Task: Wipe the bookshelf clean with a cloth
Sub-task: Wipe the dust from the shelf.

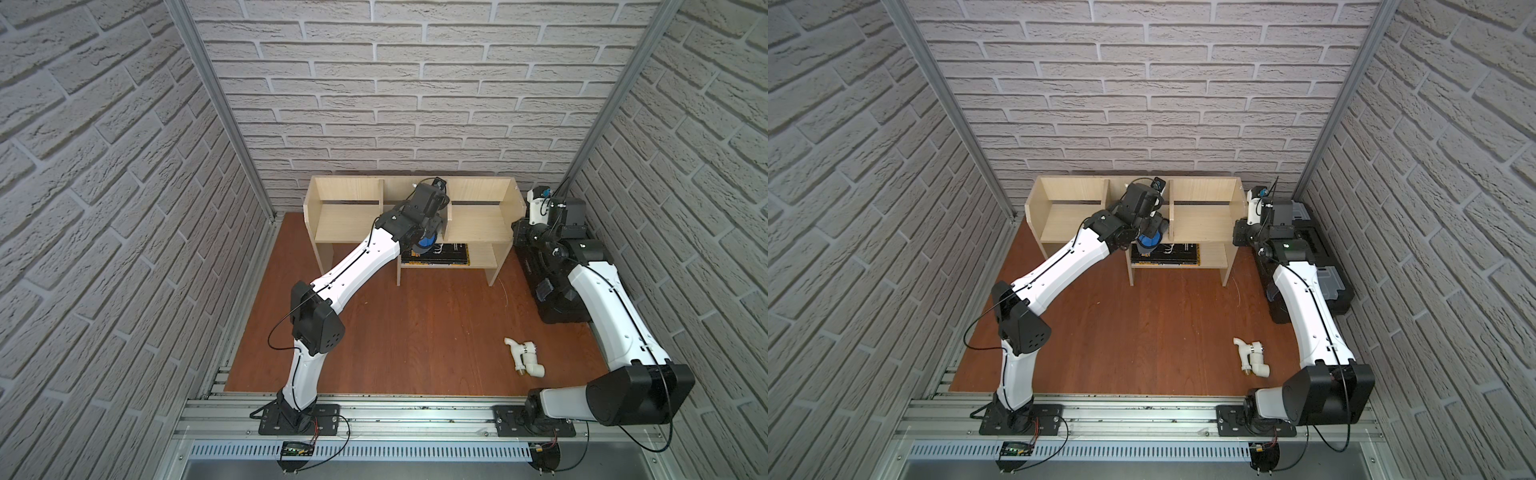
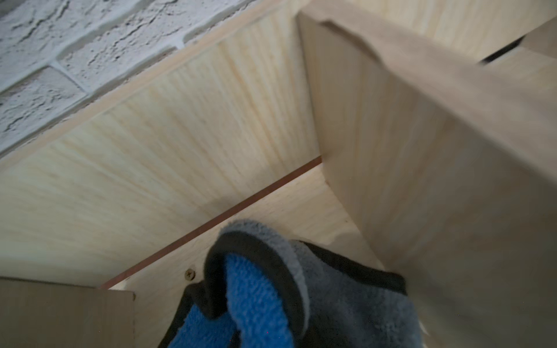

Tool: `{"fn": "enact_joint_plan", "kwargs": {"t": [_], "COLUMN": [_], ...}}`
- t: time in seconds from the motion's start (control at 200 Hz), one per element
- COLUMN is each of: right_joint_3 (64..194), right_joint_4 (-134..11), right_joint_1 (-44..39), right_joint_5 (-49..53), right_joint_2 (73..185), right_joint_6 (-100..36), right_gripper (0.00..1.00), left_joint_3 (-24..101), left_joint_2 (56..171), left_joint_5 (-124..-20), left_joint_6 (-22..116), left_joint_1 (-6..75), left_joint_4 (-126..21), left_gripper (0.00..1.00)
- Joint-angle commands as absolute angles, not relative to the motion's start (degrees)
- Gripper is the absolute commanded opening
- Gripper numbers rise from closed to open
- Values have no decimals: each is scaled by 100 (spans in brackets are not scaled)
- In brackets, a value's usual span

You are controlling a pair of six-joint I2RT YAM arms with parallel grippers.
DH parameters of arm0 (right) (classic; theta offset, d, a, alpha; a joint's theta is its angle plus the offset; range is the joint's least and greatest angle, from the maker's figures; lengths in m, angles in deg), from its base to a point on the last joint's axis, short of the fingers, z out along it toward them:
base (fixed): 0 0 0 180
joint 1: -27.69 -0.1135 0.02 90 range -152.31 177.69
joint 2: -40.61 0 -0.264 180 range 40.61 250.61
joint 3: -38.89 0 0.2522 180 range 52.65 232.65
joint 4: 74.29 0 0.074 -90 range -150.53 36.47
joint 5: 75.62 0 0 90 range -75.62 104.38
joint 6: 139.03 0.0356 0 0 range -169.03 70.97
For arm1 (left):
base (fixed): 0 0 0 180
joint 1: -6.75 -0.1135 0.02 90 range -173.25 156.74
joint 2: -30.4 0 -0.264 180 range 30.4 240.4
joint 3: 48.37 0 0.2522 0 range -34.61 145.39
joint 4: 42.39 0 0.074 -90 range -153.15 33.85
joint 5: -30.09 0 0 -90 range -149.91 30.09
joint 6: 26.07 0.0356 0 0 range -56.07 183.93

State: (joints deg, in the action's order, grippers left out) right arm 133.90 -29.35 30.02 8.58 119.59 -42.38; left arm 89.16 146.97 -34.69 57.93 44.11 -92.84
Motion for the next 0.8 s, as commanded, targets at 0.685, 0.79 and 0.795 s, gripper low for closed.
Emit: {"fn": "enact_joint_plan", "kwargs": {"t": [0.685,0.79,0.795], "right_joint_3": [13316,13329,13331], "right_joint_4": [-3451,-3425,-3421], "right_joint_1": [2977,2979,2979], "right_joint_5": [-565,-557,-557], "right_joint_2": [11876,11874,11874], "right_joint_6": [-3283,-3320,-3320], "right_gripper": [2,3,3], "left_joint_3": [9592,9435,9425], "left_joint_2": [15160,15058,15052], "left_joint_5": [-2556,-3286,-3302], "left_joint_6": [6647,6263,6240], "left_joint_1": [4659,4644,4641], "left_joint_4": [-9519,-9353,-9338], "left_gripper": [0,0,0]}}
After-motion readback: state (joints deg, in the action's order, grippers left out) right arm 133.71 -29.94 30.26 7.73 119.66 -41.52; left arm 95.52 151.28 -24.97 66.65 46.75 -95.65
